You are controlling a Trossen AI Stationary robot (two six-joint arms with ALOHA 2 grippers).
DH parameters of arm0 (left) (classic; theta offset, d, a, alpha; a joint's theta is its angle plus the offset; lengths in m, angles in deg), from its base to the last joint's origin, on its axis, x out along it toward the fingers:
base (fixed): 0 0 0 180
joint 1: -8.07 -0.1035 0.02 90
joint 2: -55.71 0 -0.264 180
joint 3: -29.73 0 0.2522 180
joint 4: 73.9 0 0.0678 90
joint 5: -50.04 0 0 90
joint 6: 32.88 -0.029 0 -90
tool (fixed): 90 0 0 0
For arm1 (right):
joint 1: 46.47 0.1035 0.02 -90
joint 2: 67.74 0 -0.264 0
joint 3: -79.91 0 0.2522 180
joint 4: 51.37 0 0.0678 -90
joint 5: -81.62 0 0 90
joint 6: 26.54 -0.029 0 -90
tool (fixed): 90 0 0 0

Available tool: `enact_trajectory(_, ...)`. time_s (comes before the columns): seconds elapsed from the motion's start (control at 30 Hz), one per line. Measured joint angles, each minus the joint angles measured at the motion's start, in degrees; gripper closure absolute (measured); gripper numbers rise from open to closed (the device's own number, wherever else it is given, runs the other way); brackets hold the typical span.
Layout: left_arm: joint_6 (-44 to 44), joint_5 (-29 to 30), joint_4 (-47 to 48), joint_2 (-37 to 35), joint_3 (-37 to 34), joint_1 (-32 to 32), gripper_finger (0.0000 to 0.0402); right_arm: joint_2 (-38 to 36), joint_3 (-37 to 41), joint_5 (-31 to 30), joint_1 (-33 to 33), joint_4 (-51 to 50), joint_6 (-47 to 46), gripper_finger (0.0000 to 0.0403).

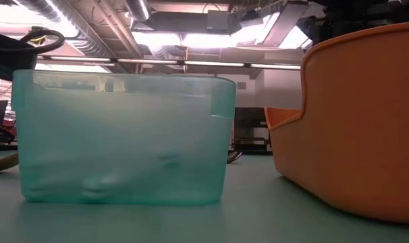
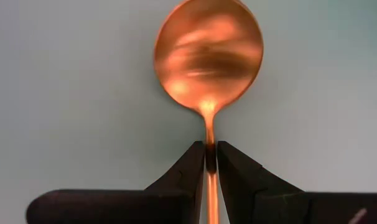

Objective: Sort silverware by color (type)
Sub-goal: Put the golden spoon into the blue bin

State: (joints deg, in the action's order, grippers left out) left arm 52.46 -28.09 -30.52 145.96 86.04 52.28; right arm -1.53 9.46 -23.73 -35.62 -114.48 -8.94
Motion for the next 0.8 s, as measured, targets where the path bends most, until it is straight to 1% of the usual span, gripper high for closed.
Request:
enact_trajectory(0.43,0.2,0.6,-0.2,0.1,0.0,0.0,0.0361,0.0,0.0,0.1,0.0,0.0,0.0,0.0315)
enact_trajectory(0.67,0.3,0.7,-0.2,0.1,-0.1,0.0,0.0393,0.0,0.0,4.8,0.0,0.0,0.0,0.0315)
enact_trajectory(0.8,0.3,0.7,-0.2,0.1,-0.1,0.0,0.0392,0.0,0.0,5.5,0.0,0.0,0.0,0.0315)
